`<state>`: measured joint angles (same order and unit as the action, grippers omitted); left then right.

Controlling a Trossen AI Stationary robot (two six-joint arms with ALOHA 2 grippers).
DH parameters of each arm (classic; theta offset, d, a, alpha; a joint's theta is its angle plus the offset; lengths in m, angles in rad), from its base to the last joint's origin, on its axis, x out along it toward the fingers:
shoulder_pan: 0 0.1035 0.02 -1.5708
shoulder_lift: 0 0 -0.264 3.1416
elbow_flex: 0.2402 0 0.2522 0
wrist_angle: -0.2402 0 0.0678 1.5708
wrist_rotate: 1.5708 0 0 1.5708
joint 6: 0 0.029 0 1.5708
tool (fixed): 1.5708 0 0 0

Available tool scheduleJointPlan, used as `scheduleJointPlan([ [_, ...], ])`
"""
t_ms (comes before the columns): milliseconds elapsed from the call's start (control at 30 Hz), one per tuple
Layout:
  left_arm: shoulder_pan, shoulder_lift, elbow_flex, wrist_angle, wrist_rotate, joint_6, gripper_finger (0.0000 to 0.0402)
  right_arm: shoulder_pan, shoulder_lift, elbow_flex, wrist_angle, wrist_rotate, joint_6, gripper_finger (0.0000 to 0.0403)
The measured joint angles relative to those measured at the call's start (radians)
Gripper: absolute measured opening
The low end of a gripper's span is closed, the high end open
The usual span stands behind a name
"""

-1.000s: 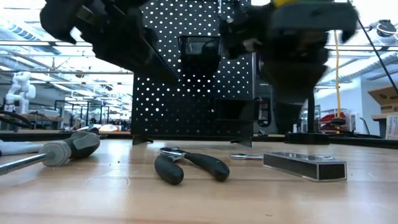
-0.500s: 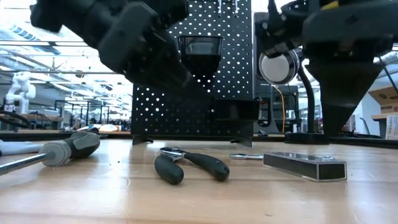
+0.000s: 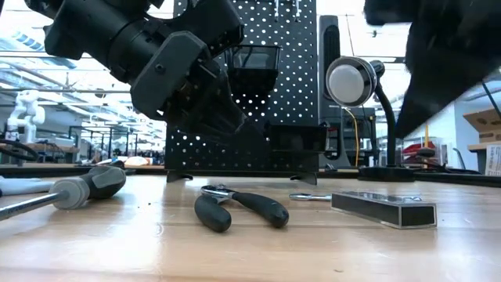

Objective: Hang tools onto peg board
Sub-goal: Hang the silver wrench on the black pegboard

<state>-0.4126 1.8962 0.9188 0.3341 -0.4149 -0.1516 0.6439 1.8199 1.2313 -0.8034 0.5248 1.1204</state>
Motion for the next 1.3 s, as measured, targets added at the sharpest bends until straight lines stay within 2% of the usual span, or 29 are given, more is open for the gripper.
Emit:
scheduleJointPlan([
  [100, 0.0, 0.0, 0.0, 0.0, 0.0, 0.0, 0.0121, 0.051, -0.127, -0.142, 0.172, 0.109, -0.034, 0.0],
  [233, 0.0, 0.0, 0.0, 0.014, 0.001, 0.006, 0.0121, 0.113, -0.288, -0.38, 0.516, 0.236, -0.13, 0.0],
  [300, 0.0, 0.0, 0.0, 0.032, 0.016, 0.012, 0.0121, 0.128, -0.335, -0.48, 0.666, 0.244, -0.186, 0.0],
  [400, 0.0, 0.0, 0.0, 0.085, 0.038, 0.039, 0.0121, 0.135, -0.351, -0.57, 0.784, 0.229, -0.252, 0.0],
  [567, 0.005, -0.001, 0.0, 0.173, 0.081, 0.063, 0.0121, 0.131, -0.326, -0.602, 0.807, 0.154, -0.289, 0.0],
  [733, 0.037, -0.001, 0.0, 0.179, 0.155, 0.031, 0.0121, 0.129, -0.283, -0.602, 0.846, 0.122, -0.31, 0.0],
  [933, 0.055, -0.001, 0.0, 0.133, 0.181, -0.026, 0.0121, 0.128, -0.238, -0.602, 0.854, 0.104, -0.302, 0.0],
  [1300, 0.061, 0.019, 0.0, 0.104, 0.178, 0.005, 0.0121, 0.109, -0.167, -0.587, 0.918, 0.104, -0.389, 0.0],
])
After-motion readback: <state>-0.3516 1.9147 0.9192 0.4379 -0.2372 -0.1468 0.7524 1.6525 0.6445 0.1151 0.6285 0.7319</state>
